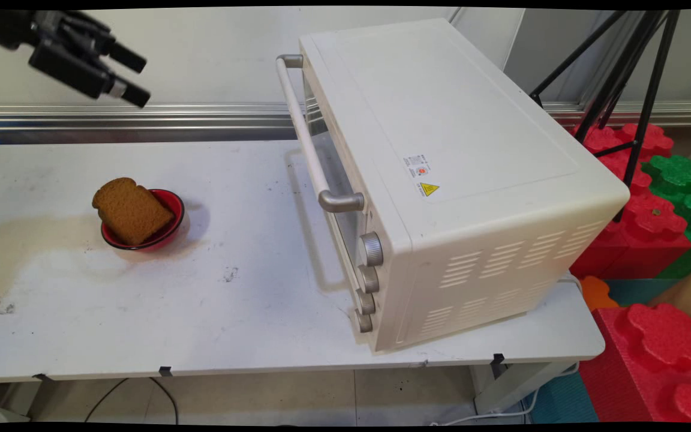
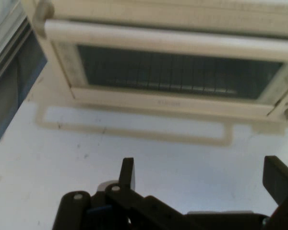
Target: Open the oven
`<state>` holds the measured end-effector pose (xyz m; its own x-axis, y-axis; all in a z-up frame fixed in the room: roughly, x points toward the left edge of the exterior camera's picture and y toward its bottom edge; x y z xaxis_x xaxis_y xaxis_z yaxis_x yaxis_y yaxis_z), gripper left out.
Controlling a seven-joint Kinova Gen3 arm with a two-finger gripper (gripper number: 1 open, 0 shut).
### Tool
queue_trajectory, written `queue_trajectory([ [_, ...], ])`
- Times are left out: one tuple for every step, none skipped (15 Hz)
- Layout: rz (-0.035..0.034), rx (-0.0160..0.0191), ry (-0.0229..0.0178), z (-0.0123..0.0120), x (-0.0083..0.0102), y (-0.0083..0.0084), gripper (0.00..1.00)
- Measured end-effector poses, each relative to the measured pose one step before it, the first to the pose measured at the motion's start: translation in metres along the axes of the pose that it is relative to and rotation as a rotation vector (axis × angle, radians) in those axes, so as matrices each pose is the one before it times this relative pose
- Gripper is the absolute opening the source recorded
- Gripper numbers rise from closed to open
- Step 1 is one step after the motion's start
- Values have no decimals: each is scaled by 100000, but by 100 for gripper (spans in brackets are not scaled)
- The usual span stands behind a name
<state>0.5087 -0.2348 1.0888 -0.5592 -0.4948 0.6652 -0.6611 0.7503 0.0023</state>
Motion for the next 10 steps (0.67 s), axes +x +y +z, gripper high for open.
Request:
queue_trajectory([
  [35, -559, 897, 3, 802, 70, 100],
  [93, -668, 694, 123, 705, 82, 100],
  [103, -714, 795, 189, 782, 108, 100],
  [103, -650, 690, 257, 733, 110, 100],
  [25, -482, 503, 250, 556, 96, 100],
  [71, -266, 283, 174, 351, 56, 100],
  [92, -322, 334, 290, 461, 80, 100],
  [110, -176, 231, 197, 291, 44, 100],
  [130, -134, 241, 335, 369, 42, 100],
  [100, -93, 132, 241, 221, 24, 100],
])
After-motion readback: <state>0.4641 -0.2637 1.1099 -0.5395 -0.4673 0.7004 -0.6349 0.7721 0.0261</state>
